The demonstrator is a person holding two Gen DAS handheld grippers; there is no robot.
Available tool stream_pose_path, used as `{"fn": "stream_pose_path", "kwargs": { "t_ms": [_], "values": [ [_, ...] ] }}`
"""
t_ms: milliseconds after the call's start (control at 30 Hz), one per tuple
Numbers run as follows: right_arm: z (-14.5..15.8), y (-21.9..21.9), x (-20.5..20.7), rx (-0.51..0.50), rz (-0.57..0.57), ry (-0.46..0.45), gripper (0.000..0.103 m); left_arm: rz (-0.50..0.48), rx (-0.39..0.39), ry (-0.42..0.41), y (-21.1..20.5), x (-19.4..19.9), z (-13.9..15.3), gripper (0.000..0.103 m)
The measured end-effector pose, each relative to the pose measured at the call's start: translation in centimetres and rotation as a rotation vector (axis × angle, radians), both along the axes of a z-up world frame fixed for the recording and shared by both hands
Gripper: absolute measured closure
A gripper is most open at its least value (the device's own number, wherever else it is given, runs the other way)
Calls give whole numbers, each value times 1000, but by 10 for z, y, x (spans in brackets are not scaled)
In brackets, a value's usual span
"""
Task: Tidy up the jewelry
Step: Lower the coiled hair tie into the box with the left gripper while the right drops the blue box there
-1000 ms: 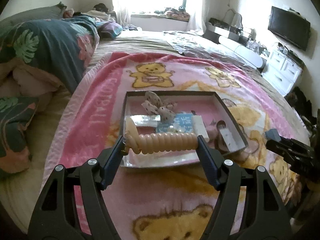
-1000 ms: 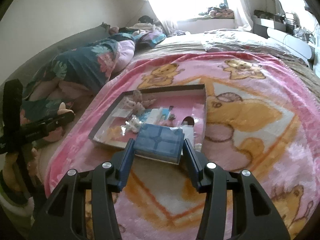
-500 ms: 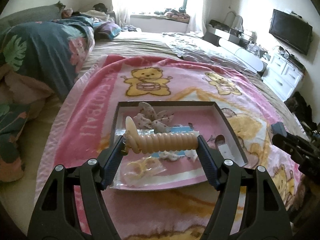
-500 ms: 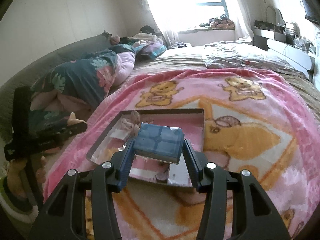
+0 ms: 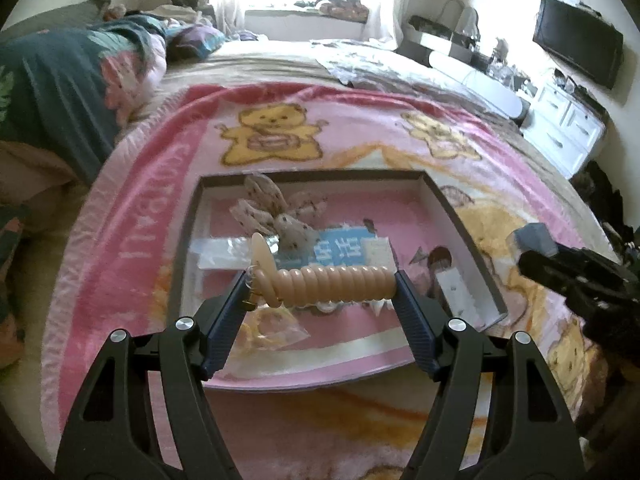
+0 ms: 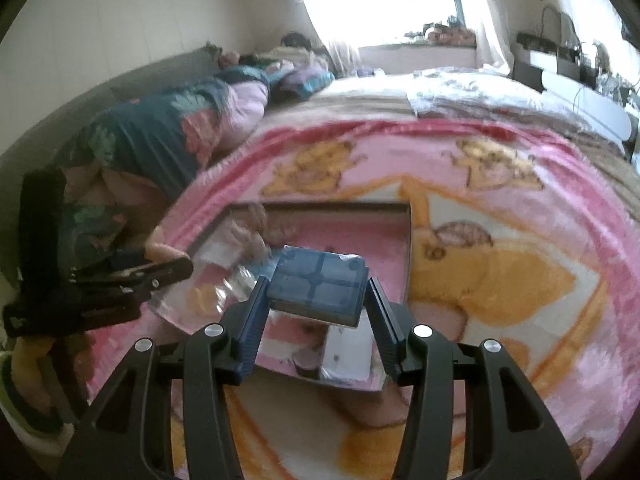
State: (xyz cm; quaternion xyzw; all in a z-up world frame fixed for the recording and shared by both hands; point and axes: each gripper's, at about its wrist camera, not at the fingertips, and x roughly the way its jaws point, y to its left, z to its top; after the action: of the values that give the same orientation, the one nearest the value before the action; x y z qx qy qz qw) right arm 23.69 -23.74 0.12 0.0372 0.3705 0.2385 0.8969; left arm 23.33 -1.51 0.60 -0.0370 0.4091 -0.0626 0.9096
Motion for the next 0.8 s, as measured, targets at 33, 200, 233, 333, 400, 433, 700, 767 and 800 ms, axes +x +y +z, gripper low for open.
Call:
{"fn": "stream_pose_path", "kwargs": {
  "t_ms": [33,200,233,333,400,433,700,767,800],
  "values": [
    [-6,0,2,-9,0,13,56,-2,0,8,-1,1,-3,39],
    [-23,2,7,-28,8,46,56,-25,3,58,-10,5,-25,39],
    [-25,3,8,-39,8,48,56,-29,4,65,-11,5,-29,39],
    [-30,2,10,-48,5,53,56,-35,8,82,-12,6,-37,39],
    [-32,1,12,-43,8,60,56,-37,7,92,-13,6,-42,39],
    [-32,1,13,-44,6,61,56,-36,8,97,-13,5,-44,39],
    [-45,4,22,-30,17,101,56,-22,23,124,-8,9,-55,39],
    [-47,6,25,-27,24,109,56,-15,19,126,-6,10,-56,39],
    [-48,8,25,-28,27,112,56,-11,21,128,-5,11,-57,39]
  ]
}}
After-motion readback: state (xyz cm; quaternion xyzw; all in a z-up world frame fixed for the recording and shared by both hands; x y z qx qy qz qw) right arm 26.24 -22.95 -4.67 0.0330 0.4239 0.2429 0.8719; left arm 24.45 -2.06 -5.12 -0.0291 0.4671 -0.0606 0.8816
